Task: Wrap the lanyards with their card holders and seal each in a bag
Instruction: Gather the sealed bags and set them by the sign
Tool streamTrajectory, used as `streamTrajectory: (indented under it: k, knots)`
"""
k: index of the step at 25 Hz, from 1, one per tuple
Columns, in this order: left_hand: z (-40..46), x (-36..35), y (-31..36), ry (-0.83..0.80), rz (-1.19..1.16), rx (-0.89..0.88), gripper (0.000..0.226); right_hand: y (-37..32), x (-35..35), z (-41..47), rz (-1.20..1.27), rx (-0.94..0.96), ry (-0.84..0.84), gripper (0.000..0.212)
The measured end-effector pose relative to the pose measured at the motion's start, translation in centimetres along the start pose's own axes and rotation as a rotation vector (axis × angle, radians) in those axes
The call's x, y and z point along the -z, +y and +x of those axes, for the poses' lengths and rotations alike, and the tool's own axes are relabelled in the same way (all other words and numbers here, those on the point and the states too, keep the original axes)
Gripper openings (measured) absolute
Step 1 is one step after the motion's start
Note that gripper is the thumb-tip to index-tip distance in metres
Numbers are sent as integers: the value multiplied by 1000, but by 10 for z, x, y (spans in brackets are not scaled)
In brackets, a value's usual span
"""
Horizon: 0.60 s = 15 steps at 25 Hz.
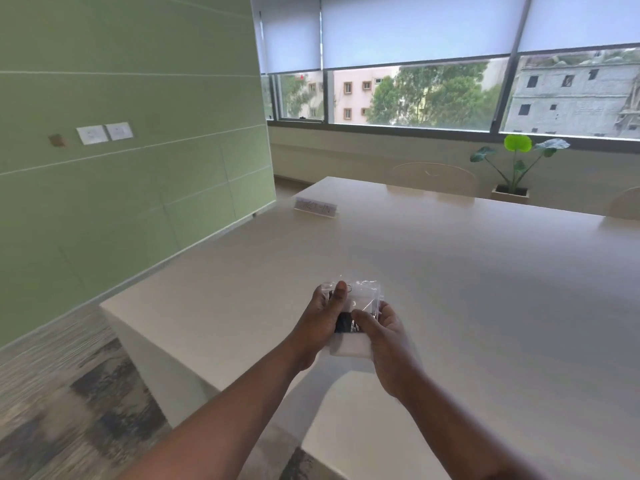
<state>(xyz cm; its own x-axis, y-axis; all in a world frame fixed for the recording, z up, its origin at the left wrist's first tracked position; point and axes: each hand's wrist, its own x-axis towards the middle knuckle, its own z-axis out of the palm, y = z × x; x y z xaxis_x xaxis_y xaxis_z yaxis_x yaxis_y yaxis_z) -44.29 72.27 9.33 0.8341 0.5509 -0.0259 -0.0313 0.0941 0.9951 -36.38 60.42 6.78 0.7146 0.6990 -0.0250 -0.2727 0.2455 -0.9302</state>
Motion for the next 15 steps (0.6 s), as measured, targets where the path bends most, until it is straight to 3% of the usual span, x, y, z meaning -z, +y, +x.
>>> streamTrajectory:
  k: [7,15]
  knots:
    - [-16,166,28,-55,34,78,61,58,-144,22,-3,4,-47,40]
    - [31,258,33,-136,34,102,65,84,-204,94,-71,-34,-24,40]
